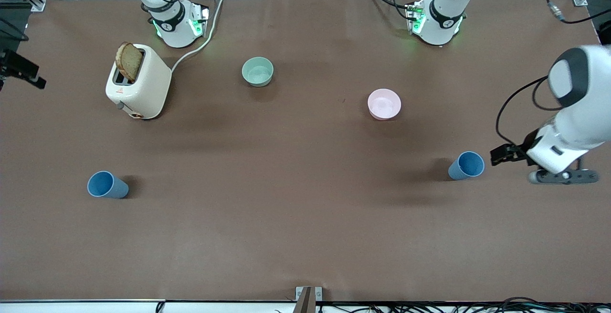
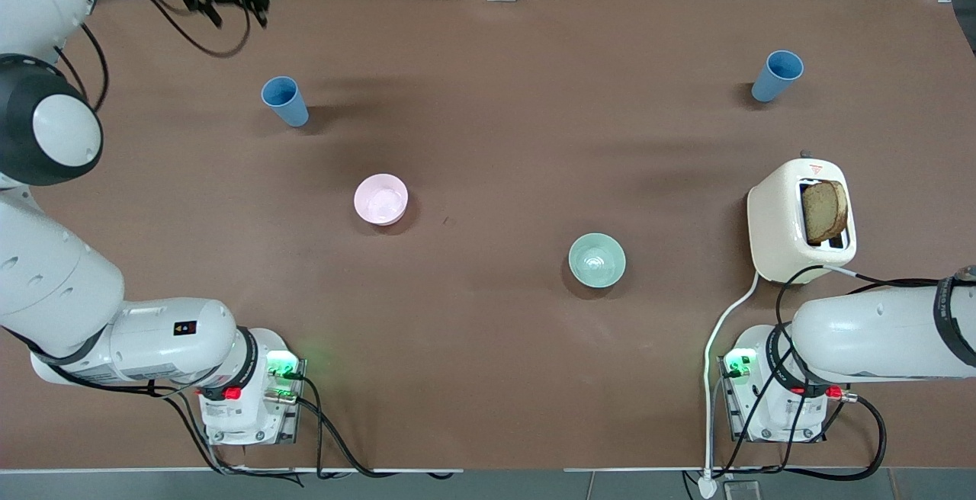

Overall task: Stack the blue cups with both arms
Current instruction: 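Reach the left gripper down to the blue cup beside it, then grasp the blue cup with the left gripper while the right gripper reaches the other cup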

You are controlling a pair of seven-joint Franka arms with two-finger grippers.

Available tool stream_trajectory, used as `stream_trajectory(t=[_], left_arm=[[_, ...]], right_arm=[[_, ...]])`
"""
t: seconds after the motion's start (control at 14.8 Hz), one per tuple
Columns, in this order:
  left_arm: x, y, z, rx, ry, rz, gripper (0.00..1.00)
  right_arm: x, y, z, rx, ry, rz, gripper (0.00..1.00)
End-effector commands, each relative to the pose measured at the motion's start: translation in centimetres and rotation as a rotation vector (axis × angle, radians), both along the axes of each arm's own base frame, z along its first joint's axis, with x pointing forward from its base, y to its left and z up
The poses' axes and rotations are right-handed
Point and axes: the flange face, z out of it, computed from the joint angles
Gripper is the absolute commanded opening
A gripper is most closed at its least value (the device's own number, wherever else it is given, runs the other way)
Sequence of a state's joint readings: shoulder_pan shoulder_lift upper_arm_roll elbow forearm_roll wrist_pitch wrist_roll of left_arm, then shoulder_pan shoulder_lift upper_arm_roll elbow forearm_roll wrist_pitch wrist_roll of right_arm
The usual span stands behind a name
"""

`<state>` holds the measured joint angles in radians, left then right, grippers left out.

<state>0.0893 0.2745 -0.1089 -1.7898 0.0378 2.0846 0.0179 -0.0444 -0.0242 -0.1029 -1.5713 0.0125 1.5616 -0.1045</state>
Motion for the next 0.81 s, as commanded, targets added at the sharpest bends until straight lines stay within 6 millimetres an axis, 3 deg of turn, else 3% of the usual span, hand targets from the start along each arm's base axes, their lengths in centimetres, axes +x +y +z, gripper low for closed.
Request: stream_trajectory(t=[0.0, 0.14, 0.27, 0.47, 0.74], left_arm=[[-1.2, 2.3, -3.8, -0.003, 0.018, -0.045, 1.00], [-1.8, 2.7, -7.4, -0.009, 0.041, -0.042, 1.00], [-2.3, 2.7, -9.7, -0.013, 0.044, -0.043, 0.93], [-2.2, 2.5, -12.4, -0.028, 0.061, -0.037, 0.65], [-2.1, 2.3, -13.5, -0.033, 0.072, -0.037, 0.14]], right_arm=[[4.0, -2.5, -5.4, 0.006, 0.008, -0.010, 1.00], [6.2, -5.1, -9.5, 0.022, 0.002, 0.024, 1.00], [7.9, -6.3, -13.3, 0.048, 0.002, 0.036, 1.00], [10.2, -7.6, -19.6, 0.037, 0.016, 0.035, 1.00], [11.9, -9.4, -27.0, 0.072, 0.005, 0.082, 1.00]])
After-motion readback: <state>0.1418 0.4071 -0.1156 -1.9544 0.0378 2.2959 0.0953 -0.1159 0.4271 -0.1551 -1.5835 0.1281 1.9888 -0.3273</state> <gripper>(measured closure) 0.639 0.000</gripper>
